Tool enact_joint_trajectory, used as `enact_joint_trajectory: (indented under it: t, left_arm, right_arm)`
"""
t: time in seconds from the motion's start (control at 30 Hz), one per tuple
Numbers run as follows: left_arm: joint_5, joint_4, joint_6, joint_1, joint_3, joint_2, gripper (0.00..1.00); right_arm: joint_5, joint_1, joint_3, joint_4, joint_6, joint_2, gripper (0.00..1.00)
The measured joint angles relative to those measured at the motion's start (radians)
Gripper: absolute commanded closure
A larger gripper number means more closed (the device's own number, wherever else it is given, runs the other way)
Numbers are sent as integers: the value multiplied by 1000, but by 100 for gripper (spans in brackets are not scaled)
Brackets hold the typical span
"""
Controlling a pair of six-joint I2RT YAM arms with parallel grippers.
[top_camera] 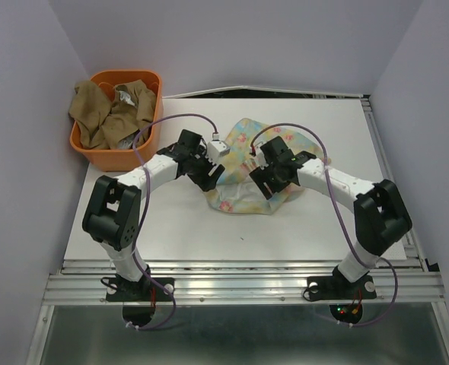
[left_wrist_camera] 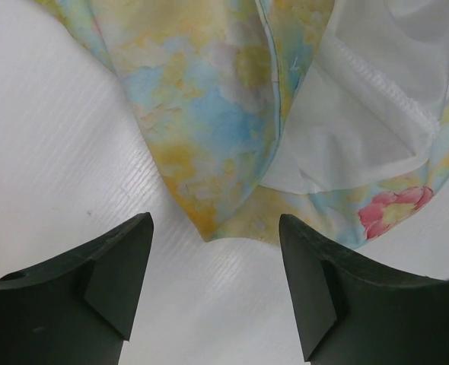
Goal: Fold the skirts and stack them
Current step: Flatten the skirt out
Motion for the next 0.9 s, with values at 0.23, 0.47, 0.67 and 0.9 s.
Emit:
enact_joint_trajectory:
  t: [0.23,0.47,0.67,0.9]
  left_arm:
    - [-11,25,-41,0,2,16,18]
    - [-29,51,-54,-5,2,61,29]
    - [-32,81,-40,-53,2,61,30]
    - [-40,105,-27,-107,2,61,27]
  right_arm:
    - [7,0,49,8,40,176,50]
    - [92,0,11,18,41,156,99]
    - [93,0,-9,3,40,50,99]
    - [91,0,-8,2,35,-34,99]
